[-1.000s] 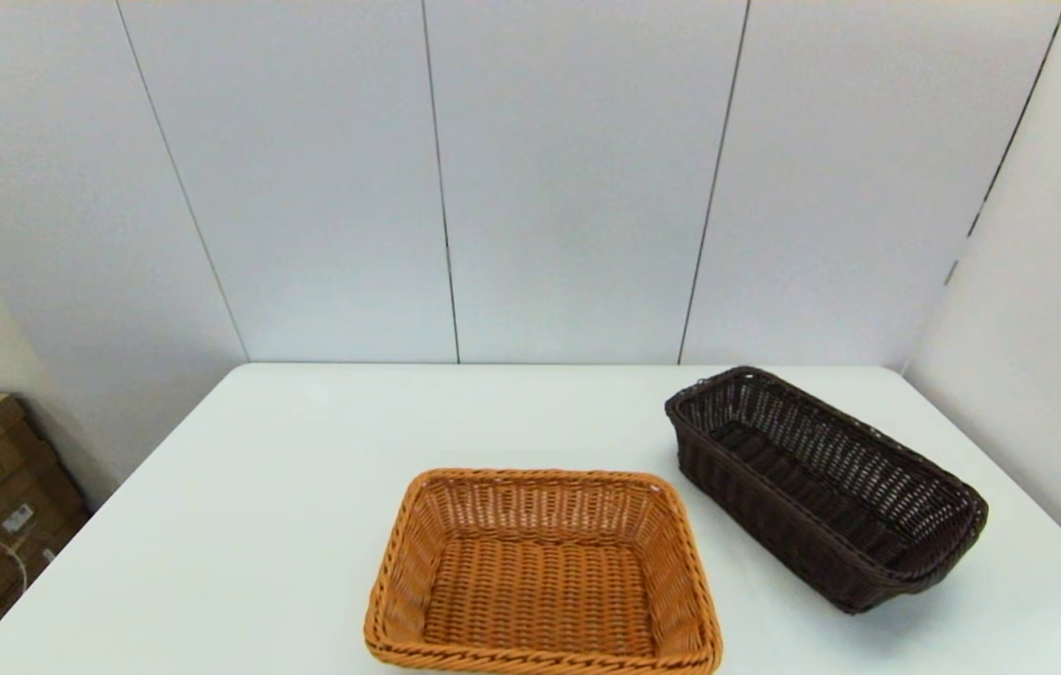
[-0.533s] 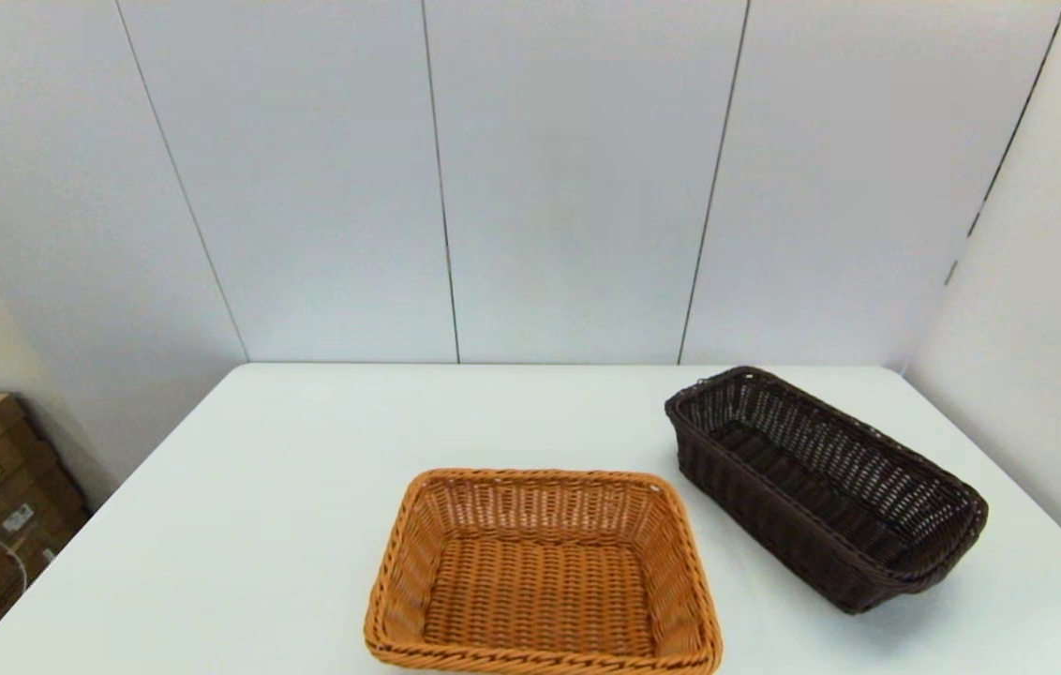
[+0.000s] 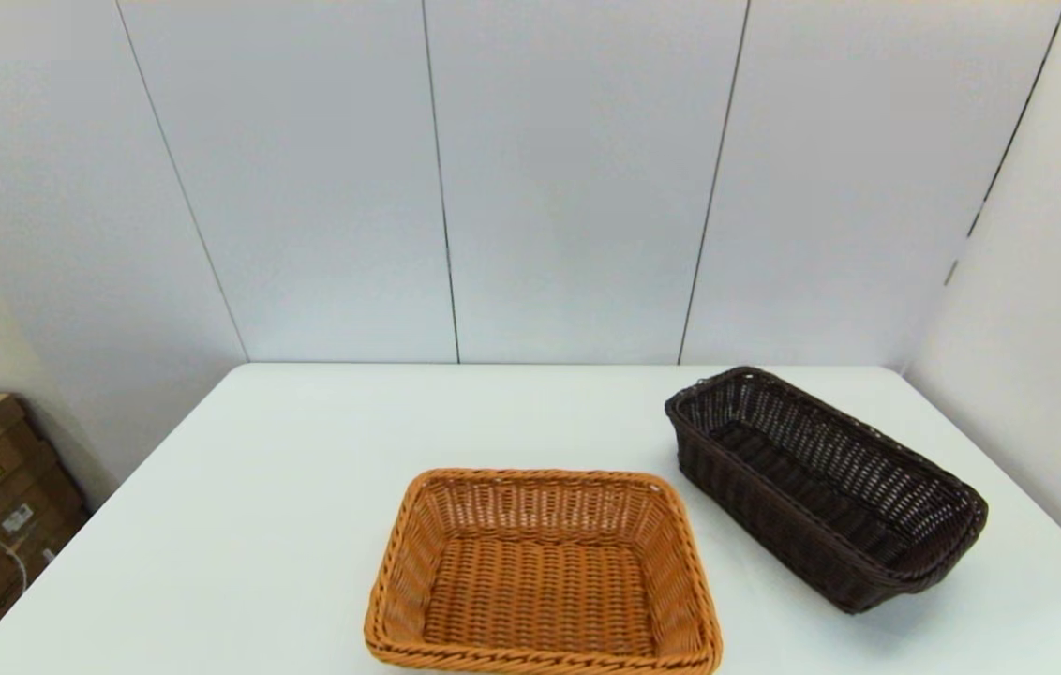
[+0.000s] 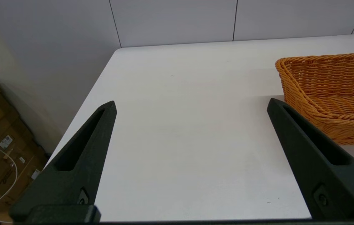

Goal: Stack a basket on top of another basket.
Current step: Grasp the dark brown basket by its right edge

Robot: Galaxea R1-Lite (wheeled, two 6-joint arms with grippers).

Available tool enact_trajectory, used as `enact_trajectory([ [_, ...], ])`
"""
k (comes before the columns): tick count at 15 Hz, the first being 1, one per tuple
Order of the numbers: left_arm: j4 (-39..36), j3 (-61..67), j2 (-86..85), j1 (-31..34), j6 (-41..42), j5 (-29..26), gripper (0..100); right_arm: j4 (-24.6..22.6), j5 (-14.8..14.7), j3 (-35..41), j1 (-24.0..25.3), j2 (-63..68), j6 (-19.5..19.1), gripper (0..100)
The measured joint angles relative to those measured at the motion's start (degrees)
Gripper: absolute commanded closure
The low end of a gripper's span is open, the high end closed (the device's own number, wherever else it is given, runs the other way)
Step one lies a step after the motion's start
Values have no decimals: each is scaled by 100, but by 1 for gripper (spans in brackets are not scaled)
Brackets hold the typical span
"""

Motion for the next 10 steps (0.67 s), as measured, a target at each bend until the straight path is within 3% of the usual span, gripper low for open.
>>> enact_trajectory([
  [4,5,0,-2,0,9,0,0,952,-30,-1235,-13,2107,1003,0],
  [10,2,0,-2,0,-2,0,0,1230,-634,-1976,628,4491,3173,0],
])
